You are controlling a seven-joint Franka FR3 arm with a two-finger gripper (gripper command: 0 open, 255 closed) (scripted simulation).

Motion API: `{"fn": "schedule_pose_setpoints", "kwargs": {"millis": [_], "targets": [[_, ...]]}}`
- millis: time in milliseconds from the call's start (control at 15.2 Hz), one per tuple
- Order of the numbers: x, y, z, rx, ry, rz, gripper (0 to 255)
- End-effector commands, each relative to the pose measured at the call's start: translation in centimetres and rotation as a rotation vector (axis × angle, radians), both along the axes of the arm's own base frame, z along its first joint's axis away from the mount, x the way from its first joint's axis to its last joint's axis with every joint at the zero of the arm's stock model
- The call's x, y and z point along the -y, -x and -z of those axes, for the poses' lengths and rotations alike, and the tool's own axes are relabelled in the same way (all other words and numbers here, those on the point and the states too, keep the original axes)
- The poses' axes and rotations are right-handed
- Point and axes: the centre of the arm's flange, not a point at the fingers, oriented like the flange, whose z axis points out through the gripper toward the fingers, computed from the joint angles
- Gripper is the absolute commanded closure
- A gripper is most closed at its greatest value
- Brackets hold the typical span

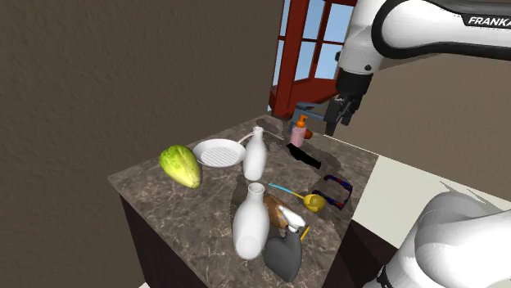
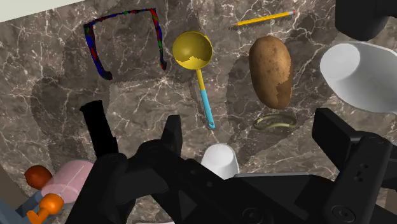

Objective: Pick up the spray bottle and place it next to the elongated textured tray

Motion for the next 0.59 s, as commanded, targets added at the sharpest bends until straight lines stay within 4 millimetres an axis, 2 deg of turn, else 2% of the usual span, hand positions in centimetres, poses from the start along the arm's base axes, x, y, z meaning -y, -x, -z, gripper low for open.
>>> {"fn": "schedule_pose_setpoints", "kwargs": {"millis": [0,528], "targets": [[0.0,0.0,0.0,0.0,0.0,0.0,0],[-7.8,3.1,6.0,0.041,-0.034,-0.02,0]]}}
